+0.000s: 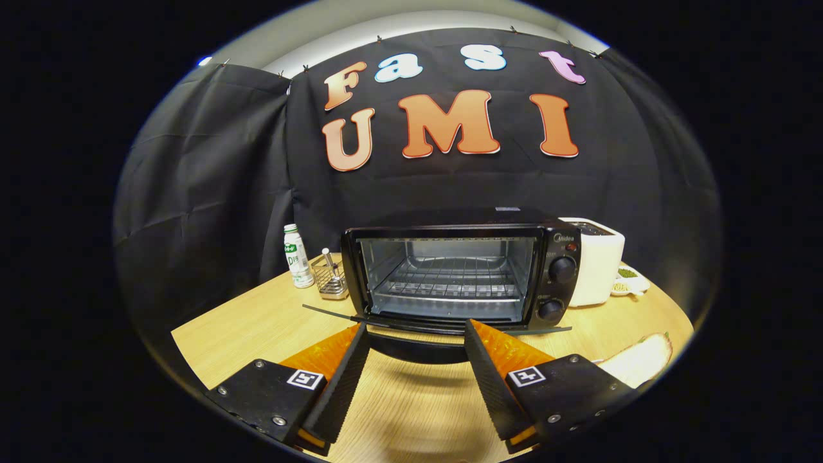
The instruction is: Open the toaster oven, put the food inside, and close the toaster oven door.
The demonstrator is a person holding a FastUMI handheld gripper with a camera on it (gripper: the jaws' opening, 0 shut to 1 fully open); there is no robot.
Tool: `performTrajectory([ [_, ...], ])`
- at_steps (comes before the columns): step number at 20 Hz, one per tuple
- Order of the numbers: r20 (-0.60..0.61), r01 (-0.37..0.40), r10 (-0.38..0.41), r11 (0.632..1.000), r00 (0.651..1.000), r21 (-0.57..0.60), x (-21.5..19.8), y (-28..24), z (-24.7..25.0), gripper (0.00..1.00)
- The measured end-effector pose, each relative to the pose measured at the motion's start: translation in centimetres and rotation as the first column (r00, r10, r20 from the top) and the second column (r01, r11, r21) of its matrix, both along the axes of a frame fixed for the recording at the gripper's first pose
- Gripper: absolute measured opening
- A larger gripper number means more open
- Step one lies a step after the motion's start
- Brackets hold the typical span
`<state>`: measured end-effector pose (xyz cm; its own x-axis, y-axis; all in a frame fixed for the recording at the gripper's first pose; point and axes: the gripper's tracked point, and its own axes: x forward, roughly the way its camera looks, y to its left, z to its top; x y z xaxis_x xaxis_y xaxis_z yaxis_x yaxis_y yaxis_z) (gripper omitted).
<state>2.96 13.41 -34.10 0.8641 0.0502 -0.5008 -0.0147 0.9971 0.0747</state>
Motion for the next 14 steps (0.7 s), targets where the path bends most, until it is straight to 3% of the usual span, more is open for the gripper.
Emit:
performTrajectory([
  [3,-0.032,0.014,-0.014,1.000,0.999,-0.006,-1.0,-0.5,-1.2,0.89],
  [5,-0.061,0.029,-0.029,1.000,0.998,0.010,-1.8,-0.4,-2.0,0.78],
  [14,-0.261,0.055,-0.038,0.997,0.965,0.056,-5.6,0.2,-8.2,0.77],
])
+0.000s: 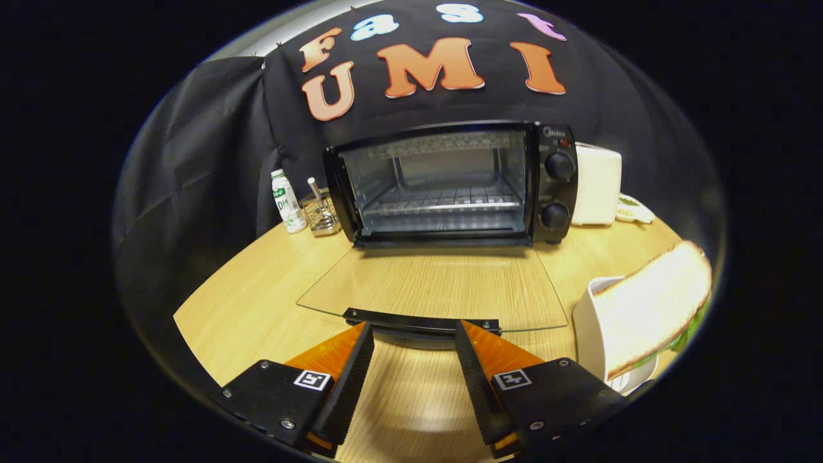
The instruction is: Open the toaster oven, put the food inside, and close the toaster oven door.
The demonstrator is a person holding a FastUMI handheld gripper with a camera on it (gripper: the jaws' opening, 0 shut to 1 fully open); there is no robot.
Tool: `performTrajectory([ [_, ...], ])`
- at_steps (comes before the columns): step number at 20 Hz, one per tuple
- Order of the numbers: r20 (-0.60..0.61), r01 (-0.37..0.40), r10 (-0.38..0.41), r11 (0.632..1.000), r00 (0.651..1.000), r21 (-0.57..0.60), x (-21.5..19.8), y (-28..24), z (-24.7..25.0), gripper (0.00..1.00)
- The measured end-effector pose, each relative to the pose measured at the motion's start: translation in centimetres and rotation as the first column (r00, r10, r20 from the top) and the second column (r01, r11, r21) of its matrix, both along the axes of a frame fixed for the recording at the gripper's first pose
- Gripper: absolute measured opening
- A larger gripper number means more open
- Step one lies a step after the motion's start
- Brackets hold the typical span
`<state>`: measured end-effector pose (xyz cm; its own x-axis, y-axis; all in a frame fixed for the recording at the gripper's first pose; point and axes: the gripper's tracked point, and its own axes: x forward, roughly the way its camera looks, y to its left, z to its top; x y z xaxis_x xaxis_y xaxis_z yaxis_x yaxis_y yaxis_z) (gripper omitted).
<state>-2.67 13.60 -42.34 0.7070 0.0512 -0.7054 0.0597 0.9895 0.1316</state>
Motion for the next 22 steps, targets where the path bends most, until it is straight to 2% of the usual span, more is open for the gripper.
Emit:
performTrajectory([
  [3,0.016,-0.012,0.012,1.000,1.000,-0.020,0.0,0.2,0.1,0.76],
  [7,0.032,-0.017,0.018,0.999,0.999,-0.029,-0.3,-1.0,1.4,0.84],
  [8,0.037,-0.011,0.011,1.000,0.999,-0.017,-0.5,-1.4,2.1,0.90],
  [12,0.083,-0.005,0.001,0.999,0.997,0.052,-1.3,-3.1,7.0,0.98],
  [16,0.057,-0.022,0.015,0.993,0.998,0.116,-2.3,-5.3,10.8,0.99],
  [19,0.090,0.030,-0.034,0.998,0.995,0.054,-1.7,-10.0,13.7,0.99],
  [22,0.083,0.082,-0.088,0.994,0.993,0.074,-1.6,-13.5,15.7,0.97],
])
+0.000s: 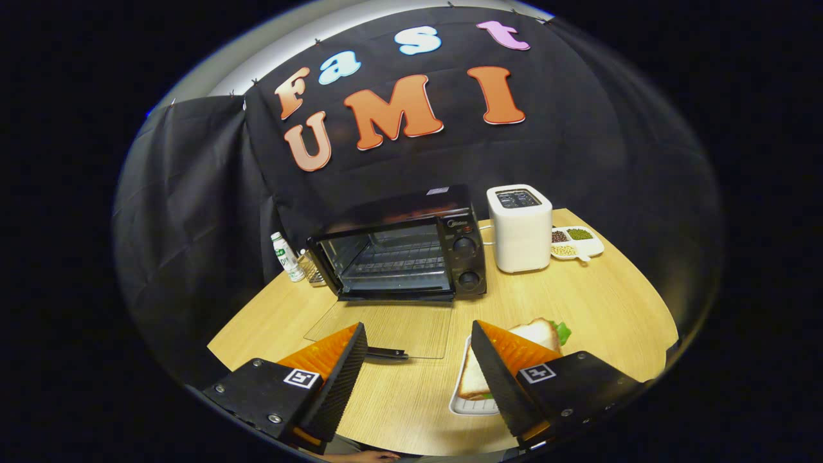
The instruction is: Open the toaster oven, put the food inside, and close the toaster oven door.
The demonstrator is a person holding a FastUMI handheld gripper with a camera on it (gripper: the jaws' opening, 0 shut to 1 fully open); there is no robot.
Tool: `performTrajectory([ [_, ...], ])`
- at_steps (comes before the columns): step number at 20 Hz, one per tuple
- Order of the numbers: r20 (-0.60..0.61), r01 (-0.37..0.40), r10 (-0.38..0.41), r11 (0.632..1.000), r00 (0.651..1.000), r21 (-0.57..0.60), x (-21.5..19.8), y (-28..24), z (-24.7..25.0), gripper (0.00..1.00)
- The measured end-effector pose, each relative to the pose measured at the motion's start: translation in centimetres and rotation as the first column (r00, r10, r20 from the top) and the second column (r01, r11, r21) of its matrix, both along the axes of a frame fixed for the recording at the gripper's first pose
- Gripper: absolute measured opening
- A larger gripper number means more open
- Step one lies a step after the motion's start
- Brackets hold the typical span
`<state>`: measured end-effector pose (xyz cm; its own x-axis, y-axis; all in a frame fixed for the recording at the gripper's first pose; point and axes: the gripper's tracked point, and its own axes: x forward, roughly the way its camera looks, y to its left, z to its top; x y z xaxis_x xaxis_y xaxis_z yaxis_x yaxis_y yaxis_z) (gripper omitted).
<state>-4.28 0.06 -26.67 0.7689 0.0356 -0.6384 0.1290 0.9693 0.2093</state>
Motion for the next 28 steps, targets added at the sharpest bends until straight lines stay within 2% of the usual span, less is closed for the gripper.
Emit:
performTrajectory([
  [3,-0.033,0.048,-0.049,0.999,0.998,-0.016,0.0,-3.8,0.0,0.97],
  [8,-0.114,0.099,-0.092,0.993,0.989,0.060,-0.8,-6.6,-2.3,0.96],
  [12,-0.171,0.193,-0.171,0.974,0.970,0.119,-1.4,-8.8,-4.8,0.96],
  [20,-0.280,0.224,-0.166,0.956,0.945,0.189,-2.7,-8.8,-9.2,0.96],
  [23,-0.293,0.224,-0.168,0.960,0.941,0.170,-3.0,-9.0,-10.2,0.96],
  [25,-0.307,0.224,-0.158,0.955,0.939,0.194,-2.9,-8.6,-10.2,0.85],
  [26,-0.314,0.224,-0.154,0.954,0.937,0.200,-3.3,-8.6,-10.2,0.73],
  [28,-0.309,0.230,-0.154,0.947,0.938,0.225,-3.2,-8.4,-9.7,0.58],
])
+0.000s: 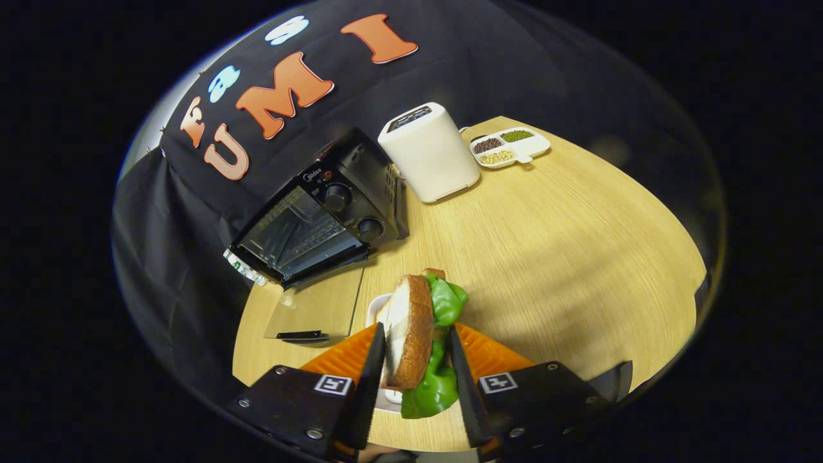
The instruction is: Open the toaster oven, put the food inside, and close the toaster oven door.
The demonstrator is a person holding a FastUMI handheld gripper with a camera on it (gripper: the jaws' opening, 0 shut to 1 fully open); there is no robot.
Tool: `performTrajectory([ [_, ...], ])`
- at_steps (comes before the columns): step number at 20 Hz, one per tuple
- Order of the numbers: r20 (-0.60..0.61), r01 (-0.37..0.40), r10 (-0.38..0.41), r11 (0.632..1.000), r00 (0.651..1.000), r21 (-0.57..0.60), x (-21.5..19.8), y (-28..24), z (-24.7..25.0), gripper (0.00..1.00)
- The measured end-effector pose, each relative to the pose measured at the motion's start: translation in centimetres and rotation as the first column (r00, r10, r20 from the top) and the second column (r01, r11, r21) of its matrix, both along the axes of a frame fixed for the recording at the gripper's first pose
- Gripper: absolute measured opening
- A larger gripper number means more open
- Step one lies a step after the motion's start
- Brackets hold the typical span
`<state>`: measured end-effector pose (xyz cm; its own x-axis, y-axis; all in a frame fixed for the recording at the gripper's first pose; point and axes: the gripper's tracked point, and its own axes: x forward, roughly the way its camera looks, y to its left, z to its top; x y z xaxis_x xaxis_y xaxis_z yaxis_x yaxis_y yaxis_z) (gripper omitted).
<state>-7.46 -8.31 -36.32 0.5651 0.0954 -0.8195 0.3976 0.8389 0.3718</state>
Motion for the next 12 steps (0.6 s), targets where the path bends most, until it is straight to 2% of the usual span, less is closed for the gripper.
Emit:
performTrajectory([
  [4,0.025,0.016,-0.016,1.000,1.000,0.002,0.5,-0.2,1.2,0.40],
  [6,0.042,0.025,-0.024,0.999,0.999,-0.022,0.9,-0.5,1.8,0.36],
  [8,0.070,0.048,-0.045,0.998,0.997,-0.042,1.3,-0.9,2.8,0.32],
  [12,0.124,0.042,-0.037,0.998,0.992,-0.044,1.9,0.1,5.3,0.32],
])
